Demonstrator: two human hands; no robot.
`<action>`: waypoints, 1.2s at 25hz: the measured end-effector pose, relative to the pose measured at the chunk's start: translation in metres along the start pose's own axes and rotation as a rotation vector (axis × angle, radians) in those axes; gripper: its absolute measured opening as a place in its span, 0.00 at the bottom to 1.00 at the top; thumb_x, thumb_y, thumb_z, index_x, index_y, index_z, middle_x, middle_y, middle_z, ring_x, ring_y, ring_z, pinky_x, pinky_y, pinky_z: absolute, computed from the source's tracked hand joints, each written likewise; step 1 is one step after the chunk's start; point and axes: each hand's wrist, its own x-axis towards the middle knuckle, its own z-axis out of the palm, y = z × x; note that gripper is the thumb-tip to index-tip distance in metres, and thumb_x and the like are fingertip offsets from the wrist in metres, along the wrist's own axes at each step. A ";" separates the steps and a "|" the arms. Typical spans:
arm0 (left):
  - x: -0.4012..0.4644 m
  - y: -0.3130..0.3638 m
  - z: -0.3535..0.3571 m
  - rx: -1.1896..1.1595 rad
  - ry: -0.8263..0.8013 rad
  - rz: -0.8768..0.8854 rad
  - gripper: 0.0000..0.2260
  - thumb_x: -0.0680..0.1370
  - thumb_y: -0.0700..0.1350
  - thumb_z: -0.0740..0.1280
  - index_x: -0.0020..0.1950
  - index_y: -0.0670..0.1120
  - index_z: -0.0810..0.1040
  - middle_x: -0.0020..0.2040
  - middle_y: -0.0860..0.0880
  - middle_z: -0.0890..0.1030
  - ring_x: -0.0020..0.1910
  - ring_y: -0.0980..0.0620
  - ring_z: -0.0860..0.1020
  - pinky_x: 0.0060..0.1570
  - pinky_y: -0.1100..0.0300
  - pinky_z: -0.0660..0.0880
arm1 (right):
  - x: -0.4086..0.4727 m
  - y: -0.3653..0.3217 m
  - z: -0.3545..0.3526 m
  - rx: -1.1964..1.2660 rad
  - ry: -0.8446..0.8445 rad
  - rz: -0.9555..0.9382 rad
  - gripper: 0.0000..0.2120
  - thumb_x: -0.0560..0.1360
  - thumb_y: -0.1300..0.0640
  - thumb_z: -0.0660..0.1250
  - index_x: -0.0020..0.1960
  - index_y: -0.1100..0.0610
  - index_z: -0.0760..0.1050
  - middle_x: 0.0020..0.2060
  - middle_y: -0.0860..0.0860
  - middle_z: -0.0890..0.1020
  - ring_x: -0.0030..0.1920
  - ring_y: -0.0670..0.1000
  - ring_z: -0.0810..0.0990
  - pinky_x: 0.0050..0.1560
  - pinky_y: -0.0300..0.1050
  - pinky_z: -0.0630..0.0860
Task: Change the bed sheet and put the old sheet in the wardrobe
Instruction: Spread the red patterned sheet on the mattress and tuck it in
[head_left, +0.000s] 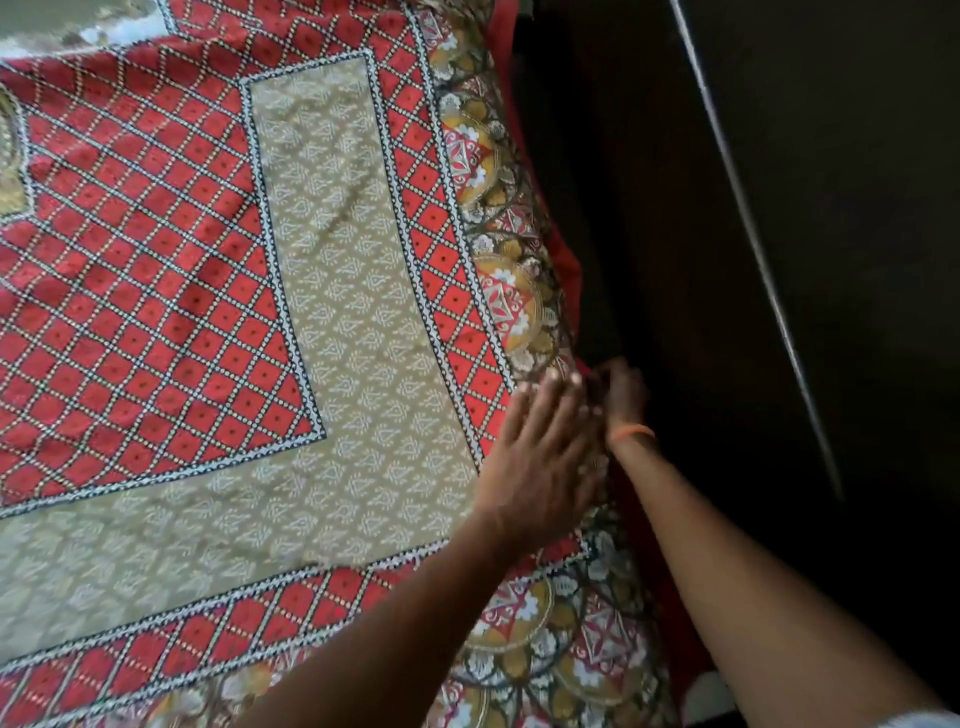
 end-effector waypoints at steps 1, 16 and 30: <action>-0.012 0.011 0.005 0.003 -0.030 0.063 0.27 0.80 0.58 0.54 0.76 0.46 0.68 0.78 0.41 0.61 0.79 0.38 0.53 0.76 0.40 0.50 | -0.017 0.020 -0.005 0.013 0.041 -0.043 0.12 0.77 0.61 0.62 0.59 0.64 0.76 0.56 0.61 0.77 0.59 0.60 0.75 0.61 0.50 0.68; -0.038 0.148 0.067 0.347 -0.752 0.644 0.18 0.81 0.49 0.57 0.67 0.47 0.76 0.69 0.44 0.75 0.71 0.45 0.70 0.71 0.49 0.66 | -0.247 0.202 -0.016 0.769 -0.190 0.533 0.12 0.81 0.54 0.60 0.63 0.53 0.76 0.53 0.46 0.81 0.55 0.49 0.78 0.63 0.47 0.72; 0.002 0.177 0.106 0.435 -1.104 0.410 0.17 0.84 0.48 0.57 0.70 0.44 0.71 0.63 0.45 0.75 0.59 0.49 0.77 0.55 0.61 0.72 | -0.210 0.224 -0.001 0.488 -0.275 0.536 0.14 0.82 0.64 0.56 0.40 0.55 0.70 0.48 0.52 0.72 0.49 0.50 0.70 0.54 0.42 0.63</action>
